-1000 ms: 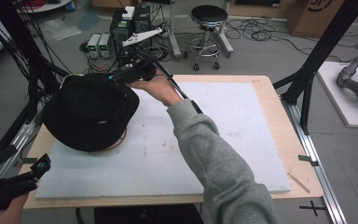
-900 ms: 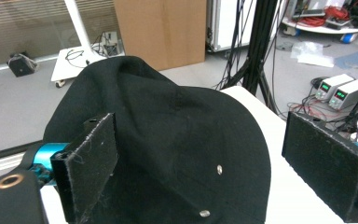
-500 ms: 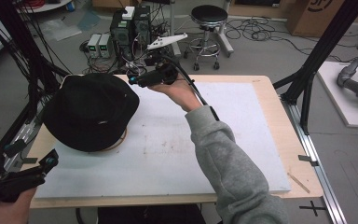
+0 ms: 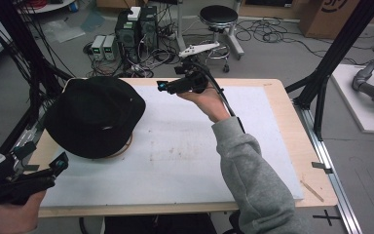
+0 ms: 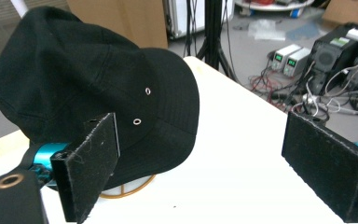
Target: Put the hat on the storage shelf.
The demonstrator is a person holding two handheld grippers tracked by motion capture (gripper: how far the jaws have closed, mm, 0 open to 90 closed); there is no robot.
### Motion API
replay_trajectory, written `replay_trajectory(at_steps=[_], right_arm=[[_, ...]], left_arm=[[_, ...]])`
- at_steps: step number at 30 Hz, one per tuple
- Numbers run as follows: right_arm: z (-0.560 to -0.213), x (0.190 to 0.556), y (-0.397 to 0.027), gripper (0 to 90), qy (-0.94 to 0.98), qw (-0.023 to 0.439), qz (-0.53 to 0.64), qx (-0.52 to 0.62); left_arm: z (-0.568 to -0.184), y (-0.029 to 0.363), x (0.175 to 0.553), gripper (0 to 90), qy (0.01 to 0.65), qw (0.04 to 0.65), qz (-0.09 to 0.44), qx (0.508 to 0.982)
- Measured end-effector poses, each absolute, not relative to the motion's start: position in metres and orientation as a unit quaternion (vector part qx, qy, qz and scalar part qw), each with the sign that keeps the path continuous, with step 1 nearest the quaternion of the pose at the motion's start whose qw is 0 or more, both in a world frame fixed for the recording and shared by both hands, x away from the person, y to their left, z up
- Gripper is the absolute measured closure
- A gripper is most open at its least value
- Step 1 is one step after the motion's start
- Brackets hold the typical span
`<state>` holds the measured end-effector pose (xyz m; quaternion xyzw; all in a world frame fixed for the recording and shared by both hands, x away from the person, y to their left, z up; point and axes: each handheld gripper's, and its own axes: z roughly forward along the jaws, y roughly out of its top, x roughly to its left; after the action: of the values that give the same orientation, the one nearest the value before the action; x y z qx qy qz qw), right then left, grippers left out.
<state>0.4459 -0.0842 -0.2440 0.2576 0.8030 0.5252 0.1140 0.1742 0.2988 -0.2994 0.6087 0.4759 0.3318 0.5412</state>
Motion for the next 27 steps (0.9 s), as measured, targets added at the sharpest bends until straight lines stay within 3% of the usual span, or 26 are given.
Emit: replay_trajectory(at_steps=[18, 27], right_arm=[[-0.247, 0.445, -0.124, 10.9, 0.801, 0.138, 0.505, 0.290], [-0.265, 0.430, -0.167, 10.8, 0.768, 0.141, 0.535, 0.323]], left_arm=[[-0.300, 0.308, 0.177, 1.7, 0.485, 0.536, 0.336, 0.604], [-0.300, 0.305, 0.179, 1.7, 0.482, 0.536, 0.335, 0.607]])
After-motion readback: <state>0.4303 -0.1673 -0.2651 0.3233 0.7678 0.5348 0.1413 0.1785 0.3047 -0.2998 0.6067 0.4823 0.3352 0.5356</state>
